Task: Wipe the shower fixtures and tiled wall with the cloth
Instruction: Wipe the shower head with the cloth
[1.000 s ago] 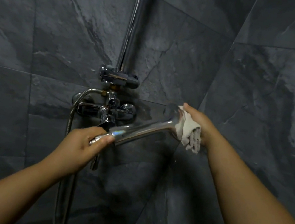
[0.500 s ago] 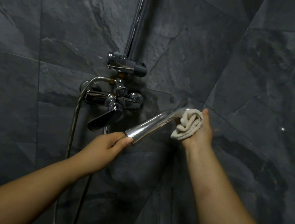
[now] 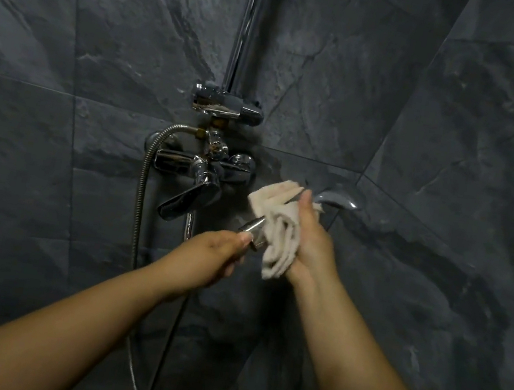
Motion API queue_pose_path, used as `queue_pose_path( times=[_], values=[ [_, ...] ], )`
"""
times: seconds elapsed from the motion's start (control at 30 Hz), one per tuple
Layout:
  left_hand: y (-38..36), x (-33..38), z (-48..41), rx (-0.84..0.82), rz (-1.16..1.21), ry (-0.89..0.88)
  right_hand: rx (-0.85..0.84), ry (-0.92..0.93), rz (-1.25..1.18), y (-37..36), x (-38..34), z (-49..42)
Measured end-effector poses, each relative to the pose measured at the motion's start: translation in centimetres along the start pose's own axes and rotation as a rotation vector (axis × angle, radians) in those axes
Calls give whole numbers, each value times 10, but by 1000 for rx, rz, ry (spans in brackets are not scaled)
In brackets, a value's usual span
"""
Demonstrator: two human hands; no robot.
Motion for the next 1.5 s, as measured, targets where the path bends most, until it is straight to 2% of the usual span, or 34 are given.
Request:
queue_pose_path(
  times=[0.13,0.3,0.43,0.53,0.6,0.67,0.8,0.9,1.0,1.07,1.13,1.2,1.3,1.33,1.43,1.5],
  values=[
    [-15,-10,6,-63,287,169,-57,-82,-109,-12,8,-3],
    [-29,-28,16,-162,703,415,-184,-62,97,-30,29,17],
    [-41,-21,15,-274,819,466,-24,-4,103,-10,7,4],
    [-43,-20,19,-312,802,506,89,-23,-25,3,-1,-4],
    [-39,-22,19,-298,666,488,90,9,-14,8,-4,-8],
    [-33,-21,15,-236,501,432,67,36,75,8,-4,-8],
    [-34,-11,3,-140,235,311,21,148,424,1,-12,-4],
    [-33,-19,-3,-86,383,317,17,259,648,7,-28,-3],
    [-21,-28,-4,-44,517,399,183,270,642,46,-38,-5],
    [-17,-28,-5,-41,562,436,372,386,591,75,-59,1],
    [-18,-27,-5,-52,542,454,473,567,598,76,-89,15],
    [-27,-26,-1,-79,494,461,448,752,748,48,-116,19],
    [-46,-21,4,-129,434,443,439,886,1404,-2,-120,5],
    [-47,-19,4,-124,426,425,430,928,1532,-10,-117,1],
    [-38,-15,3,-73,406,374,323,1161,1575,-32,-104,8],
    [-30,-17,3,-48,414,365,157,1345,1587,-47,-81,20]
  ],
)
Point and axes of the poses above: each hand's wrist, its own z-axis away from the middle knuckle, its own y-axis out of the back of the hand, x = y × z, the point moved 10 cm from there along -z, towards the middle knuckle, and after that the axes turned 12 degrees about z, right-handed, at the moved point
